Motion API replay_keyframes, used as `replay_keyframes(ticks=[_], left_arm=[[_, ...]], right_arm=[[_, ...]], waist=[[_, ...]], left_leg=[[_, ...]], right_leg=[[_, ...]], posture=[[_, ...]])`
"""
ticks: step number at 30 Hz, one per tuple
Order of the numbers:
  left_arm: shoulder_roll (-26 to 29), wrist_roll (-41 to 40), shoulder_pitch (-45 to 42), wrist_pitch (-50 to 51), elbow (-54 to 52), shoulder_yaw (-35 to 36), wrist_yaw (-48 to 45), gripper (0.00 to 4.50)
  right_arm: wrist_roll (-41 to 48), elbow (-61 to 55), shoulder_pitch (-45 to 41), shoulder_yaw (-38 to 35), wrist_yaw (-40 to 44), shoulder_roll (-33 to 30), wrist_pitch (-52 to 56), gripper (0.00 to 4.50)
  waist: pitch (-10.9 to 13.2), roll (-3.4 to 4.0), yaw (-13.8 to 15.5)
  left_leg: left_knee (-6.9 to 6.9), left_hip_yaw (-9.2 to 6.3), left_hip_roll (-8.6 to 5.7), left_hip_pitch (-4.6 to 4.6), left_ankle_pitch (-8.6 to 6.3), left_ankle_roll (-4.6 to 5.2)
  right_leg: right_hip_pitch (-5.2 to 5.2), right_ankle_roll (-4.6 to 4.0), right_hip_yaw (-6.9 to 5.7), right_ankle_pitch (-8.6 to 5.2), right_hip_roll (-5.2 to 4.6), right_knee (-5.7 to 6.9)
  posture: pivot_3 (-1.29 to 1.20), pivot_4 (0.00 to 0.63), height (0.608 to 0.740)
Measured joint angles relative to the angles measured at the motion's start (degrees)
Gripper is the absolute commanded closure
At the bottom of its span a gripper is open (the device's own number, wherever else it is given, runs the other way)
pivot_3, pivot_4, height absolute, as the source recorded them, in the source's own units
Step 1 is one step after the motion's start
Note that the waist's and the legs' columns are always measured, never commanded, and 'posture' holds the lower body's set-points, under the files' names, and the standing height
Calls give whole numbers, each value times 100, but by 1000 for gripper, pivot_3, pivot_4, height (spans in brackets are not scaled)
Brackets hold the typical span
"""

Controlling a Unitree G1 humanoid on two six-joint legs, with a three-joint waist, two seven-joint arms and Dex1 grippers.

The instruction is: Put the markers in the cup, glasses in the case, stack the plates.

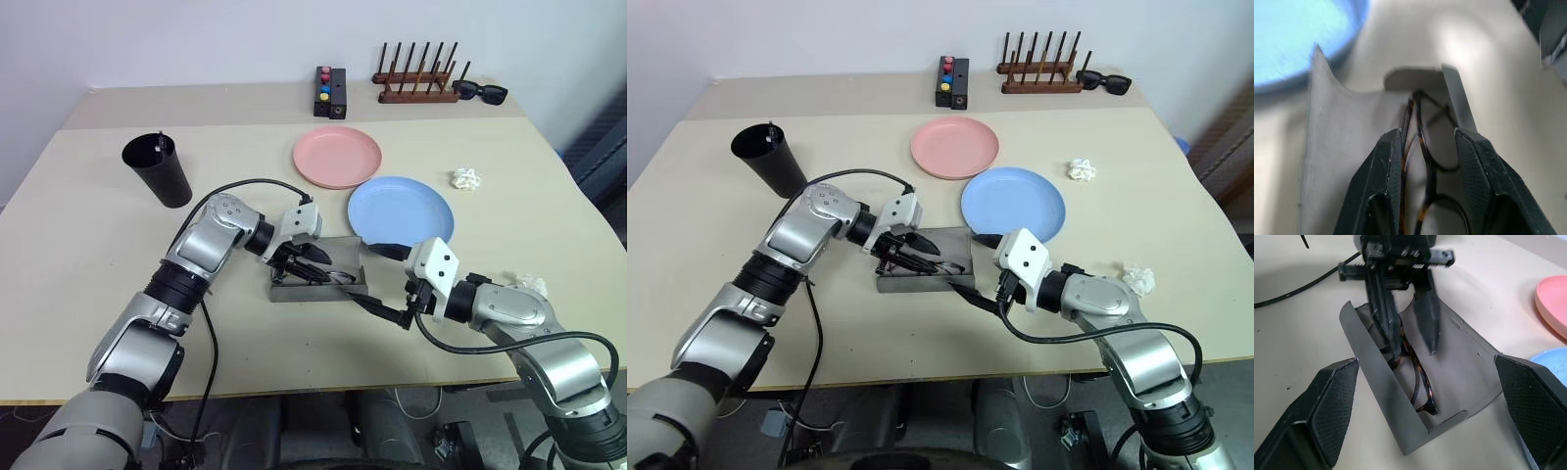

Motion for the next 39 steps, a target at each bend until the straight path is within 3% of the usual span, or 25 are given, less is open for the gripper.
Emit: replay_keyframes(ticks=[2, 3, 7, 11, 18, 29, 39], left_arm=[[-126, -188, -146, 98, 140, 251, 138, 2825], [-170, -273, -257, 135, 209, 381, 210, 3052], [-265, -555, -776, 45, 687, 1053, 691, 4445], [-188, -205, -858, -580, 1182, 1029, 1108, 4445], [-157, 637, -162, -1507, 1574, 488, 1586, 4445], [212, 114, 552, -1003, 51, 467, 564, 4445], [461, 118, 936, -964, -577, 358, 462, 4445]], right_arm=[[-15, 32, -2, 9, 3, 4, -14, 0], [-27, 44, -7, 13, 3, 11, -25, 0], [-40, 47, -6, 17, 3, 21, -55, 0], [-41, 47, -5, 17, 4, 21, -55, 0], [-41, 46, -5, 17, 12, 20, -54, 0], [-36, 46, -31, 18, 23, 21, -55, 0], [-38, 55, -112, 20, 71, 31, -57, 0]], waist=[[0, 0, 3], [0, 0, 3], [0, 0, -3], [-1, 2, -12], [-1, 1, 6], [-2, 2, -12], [-2, 2, 6]], left_leg=[[2, 0, 0, -1, 0, 0], [3, 0, 0, -1, 0, 0], [2, 0, 0, 1, 0, 0], [-3, 1, 0, 9, 0, 0], [0, 1, -1, 5, 0, 0], [-3, 0, 0, 14, 0, 0], [-2, 0, 0, 16, 0, 0]], right_leg=[[0, 0, 0, 1, 0, 0], [0, 1, 0, 1, 0, 0], [0, 2, 0, 1, 0, 0], [4, 1, 0, 1, 0, 1], [6, 1, 0, 1, 0, 0], [12, 0, 0, 1, -1, -1], [18, -1, 0, 0, -1, -6]], posture=[[0, 150, 739], [0, 150, 739], [0, 150, 739], [0, 150, 739], [0, 150, 739], [0, 150, 739], [0, 150, 739]])
